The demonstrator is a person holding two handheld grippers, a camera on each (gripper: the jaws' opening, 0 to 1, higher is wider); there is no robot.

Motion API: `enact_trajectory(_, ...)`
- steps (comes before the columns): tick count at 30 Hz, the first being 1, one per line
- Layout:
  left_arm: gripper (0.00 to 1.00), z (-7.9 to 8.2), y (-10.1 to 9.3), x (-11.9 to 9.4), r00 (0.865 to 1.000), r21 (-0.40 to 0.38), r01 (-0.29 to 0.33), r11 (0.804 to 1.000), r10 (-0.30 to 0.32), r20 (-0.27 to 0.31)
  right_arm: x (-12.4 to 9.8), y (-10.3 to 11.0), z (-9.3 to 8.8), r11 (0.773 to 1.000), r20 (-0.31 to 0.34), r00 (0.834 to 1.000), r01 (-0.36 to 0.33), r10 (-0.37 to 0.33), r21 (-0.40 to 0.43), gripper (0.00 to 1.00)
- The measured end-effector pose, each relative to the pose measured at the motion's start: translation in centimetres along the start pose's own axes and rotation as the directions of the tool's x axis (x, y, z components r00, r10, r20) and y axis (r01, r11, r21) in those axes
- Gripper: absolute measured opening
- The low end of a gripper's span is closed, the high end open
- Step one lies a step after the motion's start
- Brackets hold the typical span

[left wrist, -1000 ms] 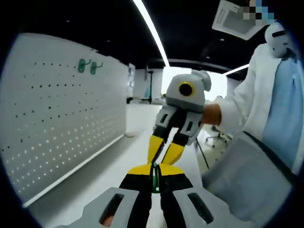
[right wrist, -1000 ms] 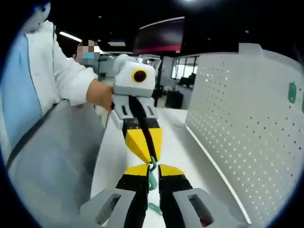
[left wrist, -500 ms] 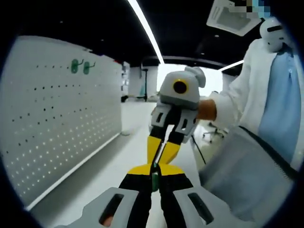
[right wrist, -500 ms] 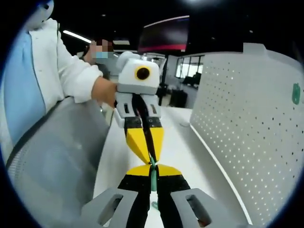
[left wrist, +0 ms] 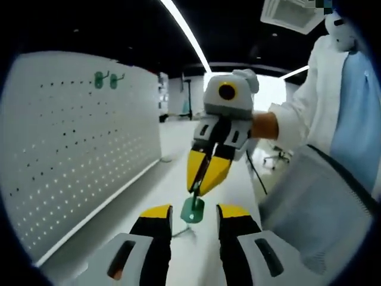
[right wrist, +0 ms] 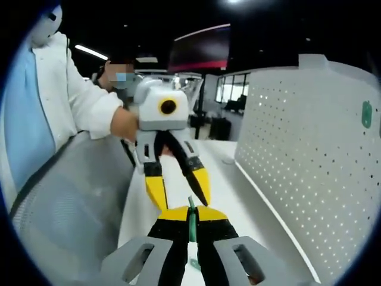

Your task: Insert the hook assembly into the mounting plate slot until the hook locks in place.

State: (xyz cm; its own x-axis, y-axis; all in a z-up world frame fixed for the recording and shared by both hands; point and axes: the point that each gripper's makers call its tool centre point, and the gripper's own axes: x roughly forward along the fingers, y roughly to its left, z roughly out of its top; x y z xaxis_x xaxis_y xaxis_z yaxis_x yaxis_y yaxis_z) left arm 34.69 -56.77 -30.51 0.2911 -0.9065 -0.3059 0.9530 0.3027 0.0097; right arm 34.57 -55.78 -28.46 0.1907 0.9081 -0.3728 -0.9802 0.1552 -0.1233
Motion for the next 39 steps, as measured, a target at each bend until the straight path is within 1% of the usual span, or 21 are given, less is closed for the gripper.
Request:
enact_trajectory(5,0.25,-0.2,-0.1,0.3,1.0,0.026,-0.002,1.0,0.002,-0.012,0.2,0.2,0.5,1.0,0.014,1.0,-0.004,0.004,0.009,0.01)
enact_trajectory(9,0.2,-0.4,0.2,0.4,1.0,0.034,-0.017,0.999,0.018,-0.017,0.3,0.3,0.8,1.0,0.032,0.999,-0.008,0.007,0.018,0.01)
enact_trajectory(13,0.19,-0.4,0.4,0.3,1.0,0.034,-0.022,0.999,0.022,-0.012,0.4,0.2,1.1,1.0,0.038,0.999,-0.006,0.005,0.019,0.01)
enact_trajectory(16,0.18,-0.6,0.4,0.3,1.0,0.033,-0.016,0.999,0.017,-0.025,0.5,0.1,1.0,1.0,0.038,0.999,-0.006,0.006,0.02,0.01)
enact_trajectory(25,0.17,-0.7,0.5,0.1,0.999,0.035,-0.019,0.999,0.021,-0.04,0.4,0.1,0.7,1.0,0.017,1.0,-0.011,0.011,0.012,0.01)
enact_trajectory(29,0.17,-0.8,0.4,-0.1,0.998,0.055,-0.014,0.998,0.017,-0.066,0.3,0.4,0.4,1.0,0.0,1.0,-0.021,0.021,0.007,0.01)
enact_trajectory(36,0.17,-0.9,0.1,-0.3,0.996,0.074,-0.001,0.997,0.008,-0.092,0.1,0.8,-0.1,0.999,-0.024,0.998,-0.049,0.05,0.012,0.01)
enact_trajectory(39,0.17,-1.2,-0.2,-0.3,0.994,0.069,0.006,0.998,0.001,-0.109,0.2,1.0,-0.4,0.998,-0.043,0.997,-0.062,0.062,0.011,0.01)
